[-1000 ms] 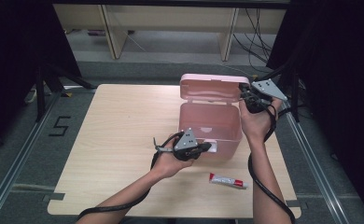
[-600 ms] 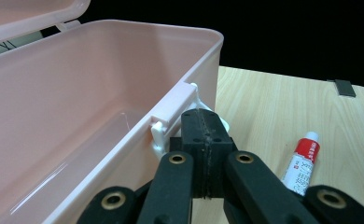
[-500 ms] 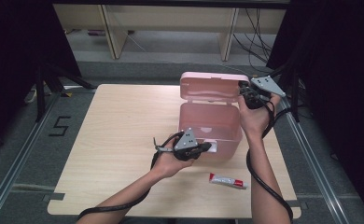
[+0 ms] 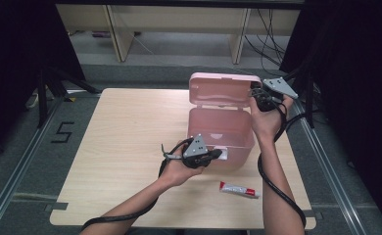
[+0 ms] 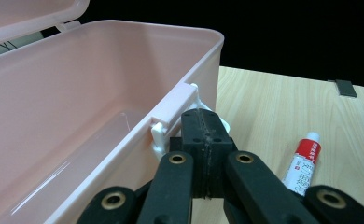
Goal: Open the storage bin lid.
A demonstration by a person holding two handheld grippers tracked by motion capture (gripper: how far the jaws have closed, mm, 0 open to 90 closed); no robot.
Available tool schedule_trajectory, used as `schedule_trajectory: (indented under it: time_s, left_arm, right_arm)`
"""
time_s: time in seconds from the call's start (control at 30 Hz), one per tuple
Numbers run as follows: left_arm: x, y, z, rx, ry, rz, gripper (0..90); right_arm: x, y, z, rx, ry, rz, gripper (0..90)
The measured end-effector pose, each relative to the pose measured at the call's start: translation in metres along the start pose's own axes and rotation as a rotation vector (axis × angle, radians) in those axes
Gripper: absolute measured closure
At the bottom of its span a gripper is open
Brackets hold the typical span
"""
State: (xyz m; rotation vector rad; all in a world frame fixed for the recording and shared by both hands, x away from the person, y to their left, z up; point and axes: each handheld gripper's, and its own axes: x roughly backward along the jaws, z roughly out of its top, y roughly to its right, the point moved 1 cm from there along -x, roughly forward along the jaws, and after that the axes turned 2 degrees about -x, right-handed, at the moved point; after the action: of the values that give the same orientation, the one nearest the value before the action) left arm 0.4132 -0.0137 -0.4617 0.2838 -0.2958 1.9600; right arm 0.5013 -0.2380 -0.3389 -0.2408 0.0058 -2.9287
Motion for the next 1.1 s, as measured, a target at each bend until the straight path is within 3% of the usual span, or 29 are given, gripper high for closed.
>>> schedule_trajectory:
  time_s: [0.37, 1.1]
  left_arm:
    - [0.0, 0.0, 0.0, 0.0, -0.002, -0.002, 89.7]
    - [-0.001, -0.001, 0.001, -0.004, -0.005, -0.002, 89.7]
  right_arm:
    - [-0.008, 0.002, -0.005, -0.023, -0.036, -0.003, 90.0]
    - [-0.018, 0.007, -0.019, -0.021, -0.081, -0.018, 90.0]
